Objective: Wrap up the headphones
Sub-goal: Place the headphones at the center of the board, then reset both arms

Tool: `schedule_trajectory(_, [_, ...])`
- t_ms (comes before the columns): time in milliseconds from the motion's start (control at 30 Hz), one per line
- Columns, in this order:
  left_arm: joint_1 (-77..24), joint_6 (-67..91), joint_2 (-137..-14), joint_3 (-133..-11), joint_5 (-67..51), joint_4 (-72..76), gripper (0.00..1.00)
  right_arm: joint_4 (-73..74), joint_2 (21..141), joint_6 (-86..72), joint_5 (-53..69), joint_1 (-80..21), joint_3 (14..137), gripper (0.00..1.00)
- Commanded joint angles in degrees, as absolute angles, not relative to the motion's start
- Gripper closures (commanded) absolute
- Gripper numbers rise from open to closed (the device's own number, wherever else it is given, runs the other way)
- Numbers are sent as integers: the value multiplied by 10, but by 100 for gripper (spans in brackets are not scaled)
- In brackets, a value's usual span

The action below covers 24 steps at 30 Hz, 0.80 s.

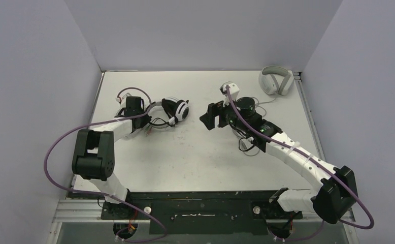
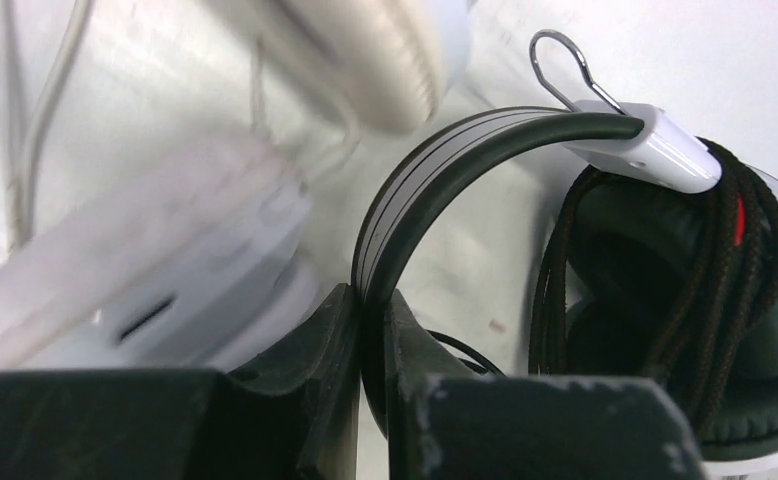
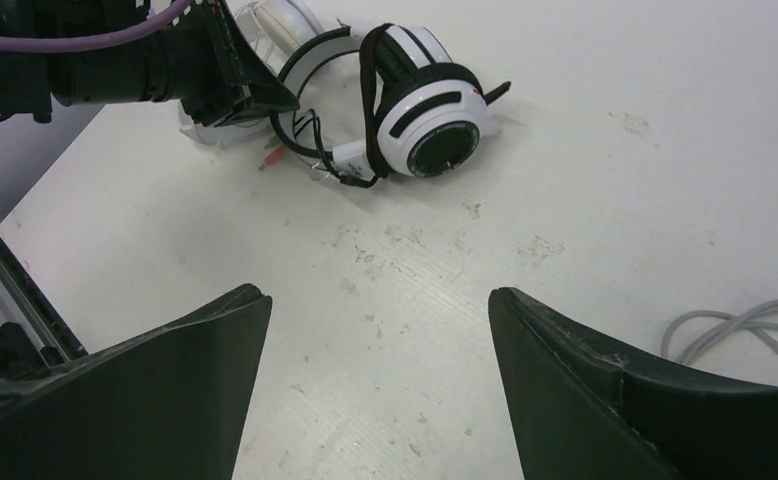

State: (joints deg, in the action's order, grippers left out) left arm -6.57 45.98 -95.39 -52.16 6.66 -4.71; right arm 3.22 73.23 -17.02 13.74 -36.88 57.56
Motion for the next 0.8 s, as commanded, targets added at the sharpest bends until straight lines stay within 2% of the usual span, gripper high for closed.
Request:
schedule_trajectory(0, [-60, 451, -986, -585, 87, 71, 100, 40, 688, -161, 119, -352, 555, 18])
schedule_trajectory(33, [-60, 445, -995, -594, 95, 77, 99, 42, 684, -162, 119, -348, 552, 18])
schedule_trajectory(267, [-53, 404, -1034, -681, 93, 37, 73, 89, 687, -176, 85, -316, 544, 13])
schedule_trajectory(433, [-54, 408, -1016, -708, 53, -27, 61, 101, 684, -187, 77, -284, 524, 12])
schedule_trajectory(567, [-56, 404, -981, -714, 32, -58, 38, 101, 670, -192, 79, -263, 508, 11])
schedule_trajectory(700, [-73, 395, -920, -703, 22, -87, 27, 120, 660, -201, 32, -252, 508, 8])
schedule_trajectory(767, [-92, 383, -887, -692, 26, -99, 17, 130, 655, -204, -14, -252, 507, 5])
